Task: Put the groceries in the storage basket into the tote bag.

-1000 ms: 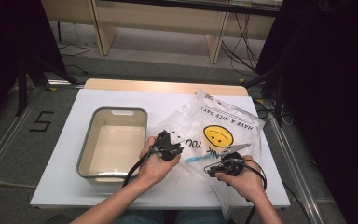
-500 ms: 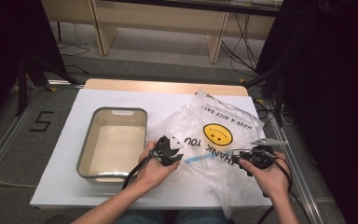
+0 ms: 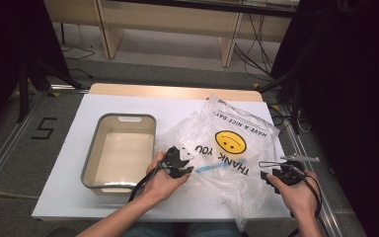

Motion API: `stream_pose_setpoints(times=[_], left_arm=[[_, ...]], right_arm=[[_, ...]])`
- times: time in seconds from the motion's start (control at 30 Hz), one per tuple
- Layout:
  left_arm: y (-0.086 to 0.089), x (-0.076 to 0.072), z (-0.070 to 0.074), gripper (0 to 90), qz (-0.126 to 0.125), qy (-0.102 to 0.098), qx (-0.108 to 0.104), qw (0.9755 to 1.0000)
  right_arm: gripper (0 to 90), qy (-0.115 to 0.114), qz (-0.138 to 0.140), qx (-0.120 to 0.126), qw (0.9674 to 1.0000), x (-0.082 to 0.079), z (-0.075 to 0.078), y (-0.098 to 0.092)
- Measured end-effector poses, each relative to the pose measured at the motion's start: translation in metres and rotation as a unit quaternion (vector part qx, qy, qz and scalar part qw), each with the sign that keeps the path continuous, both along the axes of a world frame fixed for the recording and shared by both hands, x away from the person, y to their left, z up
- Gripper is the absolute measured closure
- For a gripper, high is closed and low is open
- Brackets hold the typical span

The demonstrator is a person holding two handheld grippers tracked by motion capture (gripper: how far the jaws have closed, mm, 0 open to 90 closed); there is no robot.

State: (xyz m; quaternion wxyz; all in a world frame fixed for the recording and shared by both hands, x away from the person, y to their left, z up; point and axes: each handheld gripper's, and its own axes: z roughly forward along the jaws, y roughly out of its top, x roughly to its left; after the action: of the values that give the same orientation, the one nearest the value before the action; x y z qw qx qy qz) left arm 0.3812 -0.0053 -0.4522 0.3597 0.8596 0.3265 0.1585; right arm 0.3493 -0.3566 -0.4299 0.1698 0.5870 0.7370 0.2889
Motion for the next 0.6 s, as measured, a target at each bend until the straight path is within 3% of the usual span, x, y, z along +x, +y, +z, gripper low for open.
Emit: stream_pose_setpoints(times=[0.23,0.47,0.6], left_arm=[[0.001,-0.001,0.002,63.1,0.008,-0.010,-0.003,0.9999],[0.002,-0.004,0.011,50.6,0.009,-0.021,-0.012,0.9997],[0.002,-0.006,0.015,44.4,0.009,-0.015,-0.014,0.9998]], right_arm=[[48.7,0.009,-0.003,-0.010,0.9999,-0.004,-0.007,-0.003],[48.4,0.015,0.001,0.004,0.9999,-0.006,-0.009,-0.005],[47.7,0.020,-0.008,0.009,0.9997,-0.007,-0.010,-0.005]])
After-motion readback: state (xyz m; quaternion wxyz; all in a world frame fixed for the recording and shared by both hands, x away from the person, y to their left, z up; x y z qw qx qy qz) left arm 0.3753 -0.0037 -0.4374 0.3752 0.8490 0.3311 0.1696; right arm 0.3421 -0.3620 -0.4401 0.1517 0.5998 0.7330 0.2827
